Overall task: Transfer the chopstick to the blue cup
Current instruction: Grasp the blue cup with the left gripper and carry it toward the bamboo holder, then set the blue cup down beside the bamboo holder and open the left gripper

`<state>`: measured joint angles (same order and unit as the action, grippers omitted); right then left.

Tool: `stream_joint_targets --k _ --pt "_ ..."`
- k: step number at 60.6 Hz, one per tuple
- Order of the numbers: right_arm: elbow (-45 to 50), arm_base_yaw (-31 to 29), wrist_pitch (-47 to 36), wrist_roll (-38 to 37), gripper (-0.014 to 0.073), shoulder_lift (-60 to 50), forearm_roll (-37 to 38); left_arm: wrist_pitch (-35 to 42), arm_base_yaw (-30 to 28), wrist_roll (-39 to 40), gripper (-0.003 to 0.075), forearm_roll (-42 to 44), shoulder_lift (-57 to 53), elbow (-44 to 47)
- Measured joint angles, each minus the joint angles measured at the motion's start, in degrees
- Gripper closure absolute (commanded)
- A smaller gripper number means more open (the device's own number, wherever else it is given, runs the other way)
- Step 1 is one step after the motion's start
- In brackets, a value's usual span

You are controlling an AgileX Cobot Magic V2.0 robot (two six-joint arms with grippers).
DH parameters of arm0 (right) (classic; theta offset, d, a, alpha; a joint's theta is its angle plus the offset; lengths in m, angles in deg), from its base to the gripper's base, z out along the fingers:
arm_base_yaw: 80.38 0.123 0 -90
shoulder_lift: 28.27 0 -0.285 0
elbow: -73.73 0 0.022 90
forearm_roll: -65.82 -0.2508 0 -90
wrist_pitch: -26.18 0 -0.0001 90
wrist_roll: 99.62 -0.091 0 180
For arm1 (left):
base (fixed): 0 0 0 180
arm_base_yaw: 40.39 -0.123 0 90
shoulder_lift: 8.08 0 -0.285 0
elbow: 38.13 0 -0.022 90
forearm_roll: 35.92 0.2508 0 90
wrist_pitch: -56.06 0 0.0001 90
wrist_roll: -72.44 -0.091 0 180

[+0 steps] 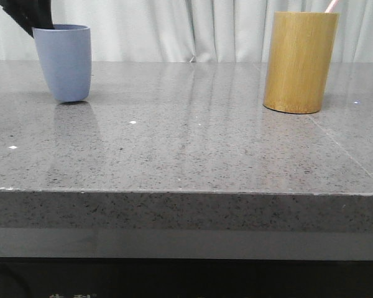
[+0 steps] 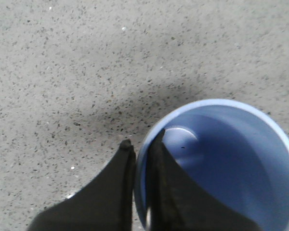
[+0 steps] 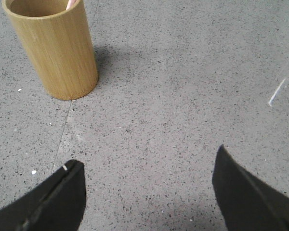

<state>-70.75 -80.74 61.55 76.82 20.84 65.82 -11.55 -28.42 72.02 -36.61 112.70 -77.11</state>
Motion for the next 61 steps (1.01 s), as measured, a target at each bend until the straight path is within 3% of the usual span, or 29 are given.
stream_joint_targets --k 13,44,61 --pt "0.00 0.00 0.00 0.00 0.0033 0.00 0.00 -0.94 2.42 0.00 0.0739 -2.60 0.00 -3.93" --pt "0.00 0.00 0.88 0.00 0.0033 0.00 0.00 0.33 16.33 -0.10 0.0739 -3.84 2.53 -5.32" --pt "0.00 0.00 1.49 0.00 0.0033 0.00 0.00 1.41 18.85 -0.10 0.0738 -3.84 4.48 -5.32"
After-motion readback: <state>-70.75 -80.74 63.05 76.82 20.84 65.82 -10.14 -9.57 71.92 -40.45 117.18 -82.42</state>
